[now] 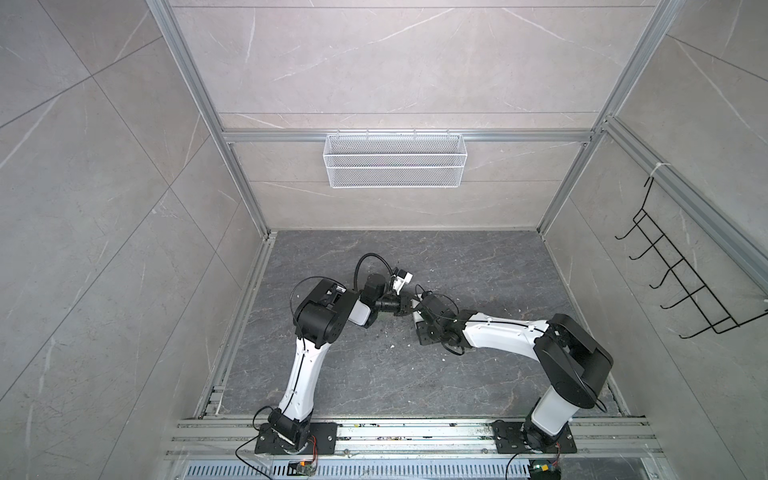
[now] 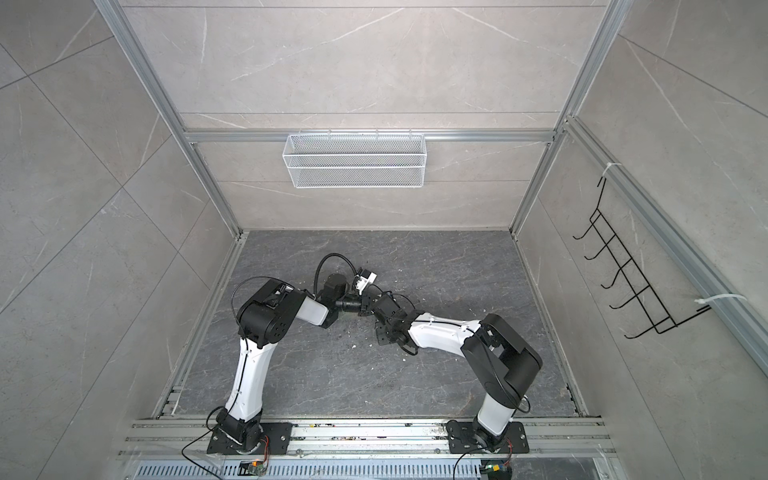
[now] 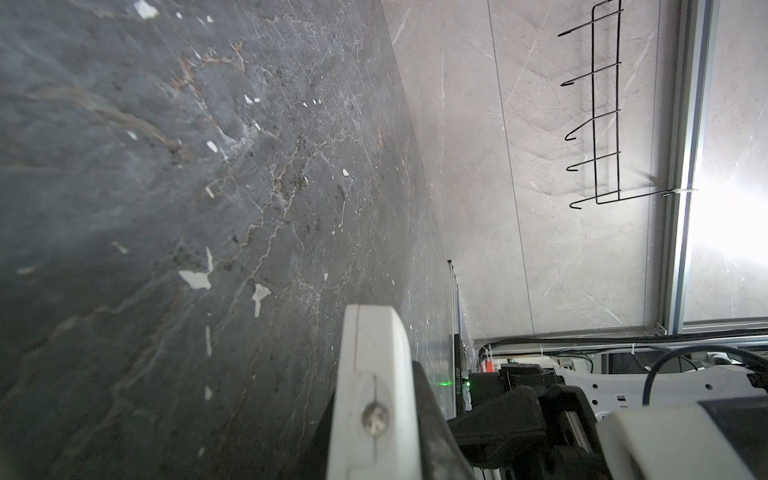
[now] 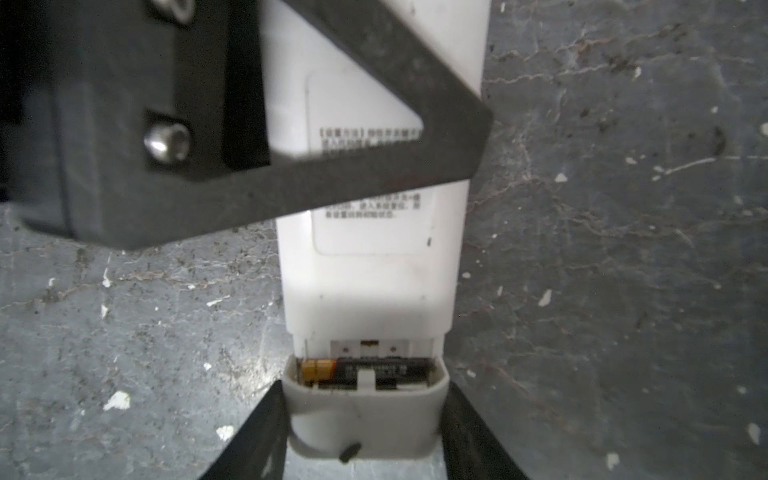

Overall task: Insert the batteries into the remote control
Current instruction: 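Slide the cover with the right gripper along the remote to close the compartment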

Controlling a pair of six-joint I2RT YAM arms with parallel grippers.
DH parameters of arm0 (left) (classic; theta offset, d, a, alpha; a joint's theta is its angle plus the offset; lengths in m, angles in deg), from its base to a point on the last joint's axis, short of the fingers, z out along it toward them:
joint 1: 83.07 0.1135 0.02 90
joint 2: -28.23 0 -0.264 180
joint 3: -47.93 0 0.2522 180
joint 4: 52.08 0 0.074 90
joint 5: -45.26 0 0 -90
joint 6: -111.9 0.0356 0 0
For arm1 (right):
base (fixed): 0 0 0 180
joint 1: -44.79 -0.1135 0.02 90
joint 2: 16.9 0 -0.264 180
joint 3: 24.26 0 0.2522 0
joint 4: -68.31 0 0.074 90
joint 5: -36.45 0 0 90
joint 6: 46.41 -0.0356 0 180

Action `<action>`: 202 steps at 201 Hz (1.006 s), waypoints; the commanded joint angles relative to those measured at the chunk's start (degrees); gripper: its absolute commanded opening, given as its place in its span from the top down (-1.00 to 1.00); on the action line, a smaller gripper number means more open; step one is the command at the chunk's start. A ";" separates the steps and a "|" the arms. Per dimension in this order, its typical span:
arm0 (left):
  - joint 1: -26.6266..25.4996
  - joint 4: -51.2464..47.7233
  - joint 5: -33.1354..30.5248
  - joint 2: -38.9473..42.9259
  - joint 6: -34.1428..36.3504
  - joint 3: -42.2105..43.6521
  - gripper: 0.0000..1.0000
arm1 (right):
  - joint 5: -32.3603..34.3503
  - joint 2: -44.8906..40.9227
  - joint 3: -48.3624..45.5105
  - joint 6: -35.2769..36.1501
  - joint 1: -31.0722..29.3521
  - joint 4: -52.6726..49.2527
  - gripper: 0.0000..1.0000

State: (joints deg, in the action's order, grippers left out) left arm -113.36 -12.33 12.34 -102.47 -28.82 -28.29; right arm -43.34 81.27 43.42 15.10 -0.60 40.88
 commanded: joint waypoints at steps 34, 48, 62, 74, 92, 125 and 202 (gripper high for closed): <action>-0.65 -3.62 0.86 0.13 0.64 0.16 1.00 | 2.83 1.83 0.47 -1.17 0.17 -3.53 -0.01; -0.64 -3.51 1.00 0.13 0.62 0.23 1.00 | 4.45 2.39 1.02 -2.44 0.18 -4.18 -0.01; -0.60 -3.57 0.95 0.18 0.62 0.31 1.00 | 5.36 2.64 1.20 -3.08 0.21 -3.94 -0.04; -0.59 -3.43 1.01 0.15 0.62 0.23 1.00 | 5.33 2.85 1.67 -2.92 0.25 -3.95 -0.06; -0.65 -3.47 1.15 0.10 0.50 0.23 1.00 | 6.07 3.19 2.48 -2.31 0.21 -4.82 -0.11; -0.63 -3.46 1.25 0.18 0.53 0.15 1.00 | 5.78 2.84 2.55 -1.23 0.42 -5.05 -0.21; -0.60 -3.46 1.19 0.09 0.42 0.12 1.00 | 2.55 1.67 1.64 0.89 0.56 -3.31 -0.30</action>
State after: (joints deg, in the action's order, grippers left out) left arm -113.42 -12.33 12.36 -102.47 -28.89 -28.31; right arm -41.15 83.09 45.71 14.69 -0.62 38.95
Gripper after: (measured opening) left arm 0.180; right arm 0.647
